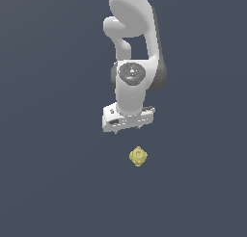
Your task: Pick up the object and move it to a goal position.
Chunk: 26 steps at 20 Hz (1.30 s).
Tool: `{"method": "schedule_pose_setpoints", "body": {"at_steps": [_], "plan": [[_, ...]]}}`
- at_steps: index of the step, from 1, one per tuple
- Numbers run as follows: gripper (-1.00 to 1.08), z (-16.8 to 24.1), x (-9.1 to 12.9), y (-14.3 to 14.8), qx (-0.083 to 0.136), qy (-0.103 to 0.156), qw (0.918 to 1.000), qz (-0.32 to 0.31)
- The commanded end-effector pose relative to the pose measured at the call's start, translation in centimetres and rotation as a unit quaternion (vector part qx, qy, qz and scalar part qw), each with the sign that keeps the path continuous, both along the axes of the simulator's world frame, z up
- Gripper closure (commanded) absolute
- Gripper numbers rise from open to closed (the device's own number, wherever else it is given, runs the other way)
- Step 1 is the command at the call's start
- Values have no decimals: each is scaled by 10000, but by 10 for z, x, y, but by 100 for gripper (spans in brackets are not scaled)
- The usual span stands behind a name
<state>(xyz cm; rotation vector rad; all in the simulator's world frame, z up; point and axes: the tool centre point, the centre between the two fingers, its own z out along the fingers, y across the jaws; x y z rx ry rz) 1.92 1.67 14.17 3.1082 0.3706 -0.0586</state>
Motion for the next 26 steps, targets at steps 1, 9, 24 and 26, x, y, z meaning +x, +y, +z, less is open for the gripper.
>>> {"method": "schedule_pose_setpoints", "body": {"at_steps": [1,9,24,26], "plan": [[-92,-6,11,7,6,-14,9994,335],[-92,-31,52,32,57,-84,9876,1569],[-92,-52,80,52,118,-155,9683,2489],[-92,-52,79,51,117,-150,9690,2464]]}}
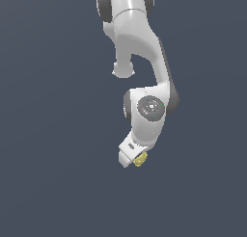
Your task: Pick up the object and move it to a goal position.
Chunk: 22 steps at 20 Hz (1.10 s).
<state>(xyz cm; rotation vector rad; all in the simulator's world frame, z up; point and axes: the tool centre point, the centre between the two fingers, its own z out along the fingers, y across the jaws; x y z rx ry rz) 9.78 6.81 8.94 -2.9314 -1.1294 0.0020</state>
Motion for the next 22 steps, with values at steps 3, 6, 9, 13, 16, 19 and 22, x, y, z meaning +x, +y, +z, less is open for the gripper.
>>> {"method": "schedule_pose_setpoints", "body": {"at_steps": [3,6,9,13,16,19,22], "plan": [[-92,-7,0,0,0,-2,10000,2],[-92,-21,0,0,0,-3,10000,11],[-92,-39,-1,0,1,-5,10000,22],[-92,-51,0,0,1,-6,10000,26],[-92,-50,1,0,1,-6,10000,26],[108,-50,1,0,1,-6,10000,26],[108,-50,1,0,1,-6,10000,26]]}}
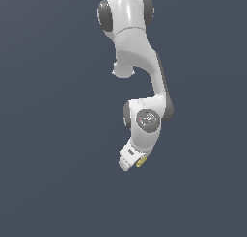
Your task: Pick up the object and move it to a goal position.
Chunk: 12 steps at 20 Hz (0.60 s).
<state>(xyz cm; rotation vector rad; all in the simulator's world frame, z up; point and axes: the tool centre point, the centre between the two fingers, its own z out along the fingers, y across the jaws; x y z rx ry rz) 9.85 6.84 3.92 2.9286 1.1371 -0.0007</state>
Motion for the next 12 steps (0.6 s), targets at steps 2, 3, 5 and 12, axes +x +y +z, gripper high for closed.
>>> {"method": "schedule_pose_setpoints", "body": {"at_steps": [2,3,5,12], "plan": [[108,0,0,0,0,-2,10000,0],[108,0,0,0,0,-2,10000,0],[108,0,0,0,0,-2,10000,0],[108,6,-3,-6,0,-2,10000,0]]}}
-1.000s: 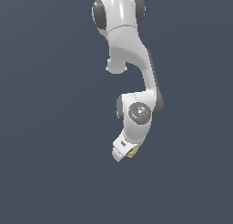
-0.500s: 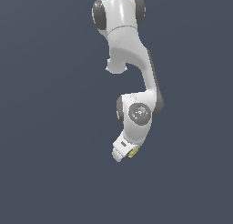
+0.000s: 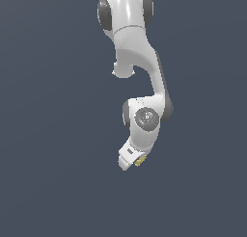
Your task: Pick up the object and move it to a goal position.
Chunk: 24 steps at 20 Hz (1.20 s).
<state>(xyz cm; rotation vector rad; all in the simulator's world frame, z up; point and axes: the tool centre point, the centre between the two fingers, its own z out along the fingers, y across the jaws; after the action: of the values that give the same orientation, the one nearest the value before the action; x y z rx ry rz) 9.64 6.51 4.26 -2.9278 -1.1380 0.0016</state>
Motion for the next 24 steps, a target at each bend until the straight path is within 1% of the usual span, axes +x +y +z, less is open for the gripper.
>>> {"method": "schedule_pose_setpoints", "body": {"at_steps": [1,6,10,24], "plan": [[108,5,-2,-5,-1,-5,10000,-3],[108,22,-10,-22,-1,-5,10000,-3],[108,43,-20,-45,-3,-4,10000,-5],[108,156,-70,-159,0,-5,10000,-5]]}}
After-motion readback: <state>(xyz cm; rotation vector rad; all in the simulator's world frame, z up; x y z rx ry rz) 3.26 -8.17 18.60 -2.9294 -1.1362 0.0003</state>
